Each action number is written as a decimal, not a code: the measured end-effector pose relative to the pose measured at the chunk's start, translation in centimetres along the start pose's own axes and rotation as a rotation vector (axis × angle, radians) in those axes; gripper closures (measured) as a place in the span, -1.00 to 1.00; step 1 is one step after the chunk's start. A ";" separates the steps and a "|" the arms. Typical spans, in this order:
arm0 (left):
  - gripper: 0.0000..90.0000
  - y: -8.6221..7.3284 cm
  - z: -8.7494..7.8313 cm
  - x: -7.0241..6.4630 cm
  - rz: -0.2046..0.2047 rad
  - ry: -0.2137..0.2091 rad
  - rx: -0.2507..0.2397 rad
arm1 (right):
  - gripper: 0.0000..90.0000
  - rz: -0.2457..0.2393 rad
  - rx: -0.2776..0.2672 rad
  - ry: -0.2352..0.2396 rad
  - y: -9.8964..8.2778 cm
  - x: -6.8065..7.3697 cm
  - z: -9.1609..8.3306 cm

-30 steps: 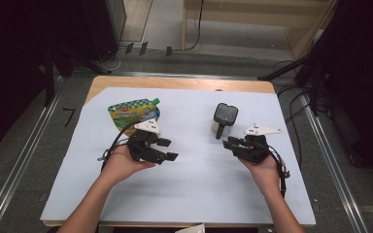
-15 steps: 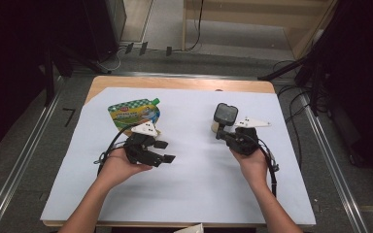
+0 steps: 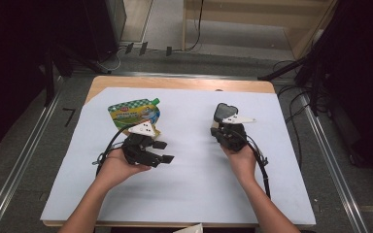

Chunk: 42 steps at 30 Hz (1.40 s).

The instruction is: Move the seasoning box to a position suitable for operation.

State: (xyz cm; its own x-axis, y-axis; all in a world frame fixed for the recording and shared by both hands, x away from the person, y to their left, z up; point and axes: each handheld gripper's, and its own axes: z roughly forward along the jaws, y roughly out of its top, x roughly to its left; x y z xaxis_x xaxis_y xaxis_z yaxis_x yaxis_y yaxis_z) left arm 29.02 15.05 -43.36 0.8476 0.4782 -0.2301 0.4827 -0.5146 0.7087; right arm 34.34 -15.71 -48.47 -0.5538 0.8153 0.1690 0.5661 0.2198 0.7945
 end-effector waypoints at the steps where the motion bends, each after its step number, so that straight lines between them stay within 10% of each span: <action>1: -0.12 0.0 0.0 0.0 -0.001 -0.001 -0.002 | 1.00 -0.001 0.002 0.000 0.0 0.0 0.0; 42: -0.13 1.7 2.7 0.0 0.041 -0.064 0.024 | 1.00 0.028 0.030 -0.098 -1.9 -2.7 -3.0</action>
State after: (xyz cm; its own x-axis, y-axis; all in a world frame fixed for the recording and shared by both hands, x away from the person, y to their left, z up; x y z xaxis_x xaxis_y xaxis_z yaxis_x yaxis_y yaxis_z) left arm 30.46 12.28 -43.97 0.8788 0.4101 -0.2441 0.4517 -0.5500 0.7024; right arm 32.91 -19.98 -48.68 -0.4759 0.8695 0.1324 0.5992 0.2104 0.7724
